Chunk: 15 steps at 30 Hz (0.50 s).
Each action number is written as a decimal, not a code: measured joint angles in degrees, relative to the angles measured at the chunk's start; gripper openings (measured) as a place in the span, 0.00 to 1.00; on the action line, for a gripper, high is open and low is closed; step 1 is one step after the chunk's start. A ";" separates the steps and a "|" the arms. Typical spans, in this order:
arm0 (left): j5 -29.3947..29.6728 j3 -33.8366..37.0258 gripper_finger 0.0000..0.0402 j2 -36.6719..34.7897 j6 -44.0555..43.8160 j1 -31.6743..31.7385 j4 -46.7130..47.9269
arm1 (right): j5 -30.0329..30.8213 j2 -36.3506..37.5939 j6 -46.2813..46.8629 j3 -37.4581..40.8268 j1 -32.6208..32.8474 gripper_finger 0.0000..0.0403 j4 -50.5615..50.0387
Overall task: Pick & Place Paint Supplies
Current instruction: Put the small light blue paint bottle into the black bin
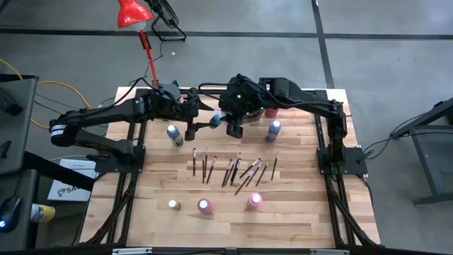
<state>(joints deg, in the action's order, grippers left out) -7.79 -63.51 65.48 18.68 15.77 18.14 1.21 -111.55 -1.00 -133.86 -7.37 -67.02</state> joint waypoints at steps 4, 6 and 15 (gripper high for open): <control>3.86 -0.04 0.62 -1.53 0.65 0.02 0.66 | 4.08 0.00 4.48 0.00 -1.30 0.28 -3.50; 5.88 -0.02 0.62 -2.46 0.93 0.02 2.43 | 5.14 0.00 7.21 0.00 -2.43 0.28 -4.85; 12.45 -0.02 0.62 -6.68 2.57 0.02 5.65 | 12.45 0.00 16.18 0.01 -8.44 0.28 -6.51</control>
<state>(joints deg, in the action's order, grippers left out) 4.65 -63.53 58.80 21.26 15.79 23.79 13.65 -111.55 15.18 -133.85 -15.80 -73.54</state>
